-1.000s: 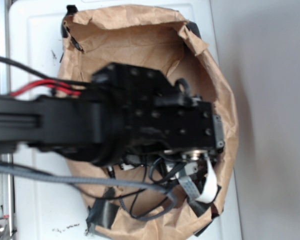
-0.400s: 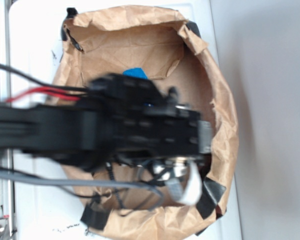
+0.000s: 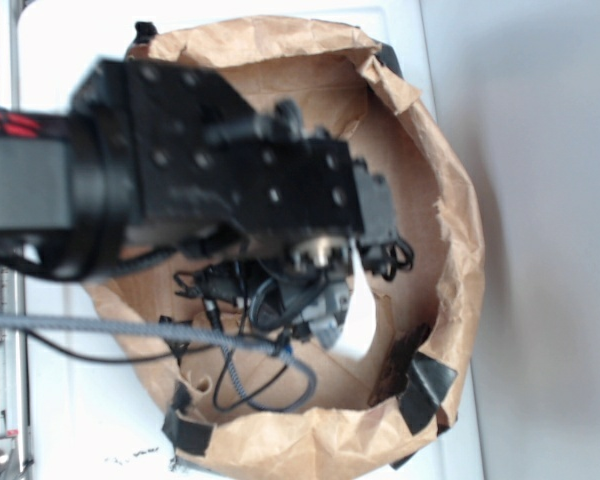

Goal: Grab the gray animal.

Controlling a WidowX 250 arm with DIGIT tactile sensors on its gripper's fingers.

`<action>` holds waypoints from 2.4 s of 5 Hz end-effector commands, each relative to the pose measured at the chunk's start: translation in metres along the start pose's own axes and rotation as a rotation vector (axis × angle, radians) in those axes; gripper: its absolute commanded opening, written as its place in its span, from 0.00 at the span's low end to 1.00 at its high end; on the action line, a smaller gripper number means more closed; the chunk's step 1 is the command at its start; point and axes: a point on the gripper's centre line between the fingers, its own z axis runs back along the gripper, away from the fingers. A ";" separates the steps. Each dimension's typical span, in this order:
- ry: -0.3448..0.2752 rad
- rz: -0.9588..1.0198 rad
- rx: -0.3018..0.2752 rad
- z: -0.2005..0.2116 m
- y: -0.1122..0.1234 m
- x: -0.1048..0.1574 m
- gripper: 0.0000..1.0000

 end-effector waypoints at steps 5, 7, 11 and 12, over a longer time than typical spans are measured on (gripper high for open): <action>-0.039 -0.056 0.025 0.008 0.022 0.013 1.00; 0.036 -0.173 -0.009 -0.022 -0.008 0.007 1.00; 0.037 -0.119 0.046 -0.032 -0.022 0.011 0.00; -0.023 -0.042 0.094 0.001 -0.042 -0.002 0.00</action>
